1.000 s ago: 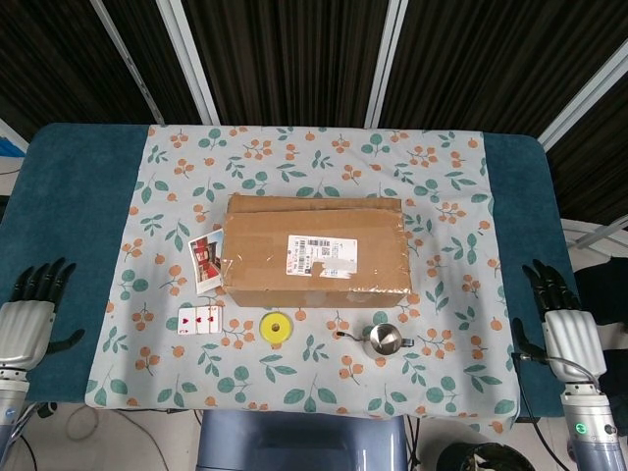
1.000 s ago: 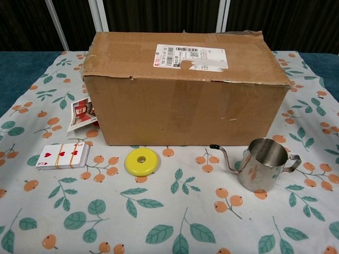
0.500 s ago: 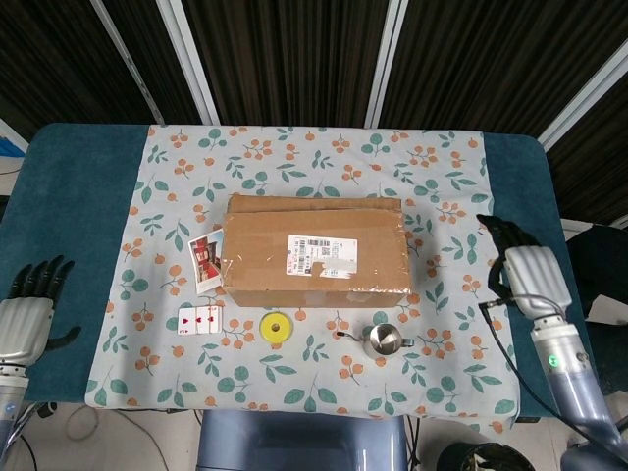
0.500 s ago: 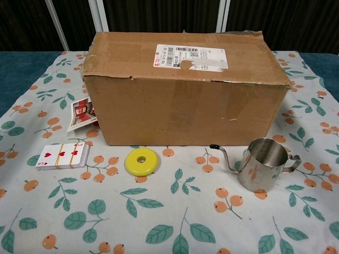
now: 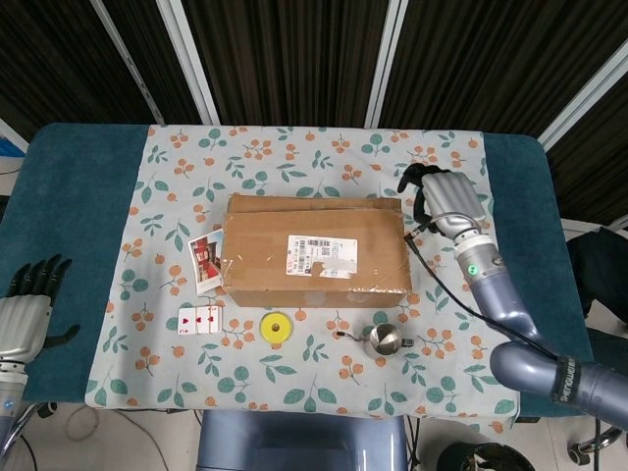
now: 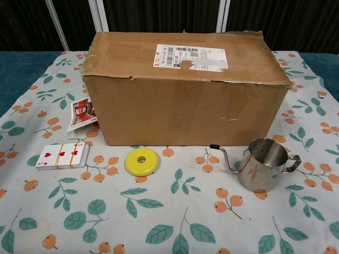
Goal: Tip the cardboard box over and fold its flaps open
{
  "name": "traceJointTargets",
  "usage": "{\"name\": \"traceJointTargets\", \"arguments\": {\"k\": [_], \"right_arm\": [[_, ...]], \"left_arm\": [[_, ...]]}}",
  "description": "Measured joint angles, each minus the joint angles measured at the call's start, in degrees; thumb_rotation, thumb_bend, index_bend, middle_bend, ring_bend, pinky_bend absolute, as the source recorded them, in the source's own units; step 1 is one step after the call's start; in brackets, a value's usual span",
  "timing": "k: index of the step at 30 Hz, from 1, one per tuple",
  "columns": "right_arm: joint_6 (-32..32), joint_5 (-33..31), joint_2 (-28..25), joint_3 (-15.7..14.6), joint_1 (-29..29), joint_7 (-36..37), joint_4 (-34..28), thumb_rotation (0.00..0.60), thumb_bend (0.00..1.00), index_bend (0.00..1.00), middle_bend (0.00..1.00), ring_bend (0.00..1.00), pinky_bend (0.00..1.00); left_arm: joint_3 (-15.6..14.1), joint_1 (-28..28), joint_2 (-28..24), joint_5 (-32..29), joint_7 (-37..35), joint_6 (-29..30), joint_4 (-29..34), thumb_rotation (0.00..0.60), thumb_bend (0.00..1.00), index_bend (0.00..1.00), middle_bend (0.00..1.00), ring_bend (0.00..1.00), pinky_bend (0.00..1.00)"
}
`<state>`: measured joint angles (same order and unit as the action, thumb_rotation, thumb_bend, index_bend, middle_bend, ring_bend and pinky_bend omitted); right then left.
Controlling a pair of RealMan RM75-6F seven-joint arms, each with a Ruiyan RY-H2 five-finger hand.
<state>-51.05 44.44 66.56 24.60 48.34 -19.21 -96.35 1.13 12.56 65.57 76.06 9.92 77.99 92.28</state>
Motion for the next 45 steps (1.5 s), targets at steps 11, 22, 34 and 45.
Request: {"name": "traceJointTargets", "arguments": {"k": [11, 22, 34, 45], "right_arm": [[2.15, -10.59, 7.42, -1.19, 8.28, -4.86, 7.29, 0.600, 1.00, 0.43, 0.29, 0.30, 0.37], [1.35, -15.94, 10.68, -4.47, 10.68, -7.47, 9.16, 0.600, 1.00, 0.43, 0.30, 0.30, 0.37], [0.76, -17.30, 10.62, -6.22, 11.30, -8.21, 8.31, 0.600, 1.00, 0.48, 0.38, 0.34, 0.37], [-1.57, -15.77, 9.41, -5.74, 11.41, -7.76, 4.40, 0.600, 1.00, 0.54, 0.46, 0.42, 0.43]], "left_arm": [[0.44, -0.09, -0.44, -0.24, -0.98, -1.14, 0.35, 0.600, 0.15, 0.00, 0.00, 0.00, 0.00], [0.86, -0.05, -0.99, -0.56, -2.10, -2.42, 0.47, 0.600, 0.15, 0.00, 0.00, 0.00, 0.00], [1.30, -0.12, -1.14, -0.92, -2.29, -2.99, 0.78, 0.600, 0.15, 0.00, 0.00, 0.00, 0.00], [1.73, -0.20, -1.09, -1.30, -2.60, -3.29, 0.95, 0.600, 0.15, 0.00, 0.00, 0.00, 0.00]]}}
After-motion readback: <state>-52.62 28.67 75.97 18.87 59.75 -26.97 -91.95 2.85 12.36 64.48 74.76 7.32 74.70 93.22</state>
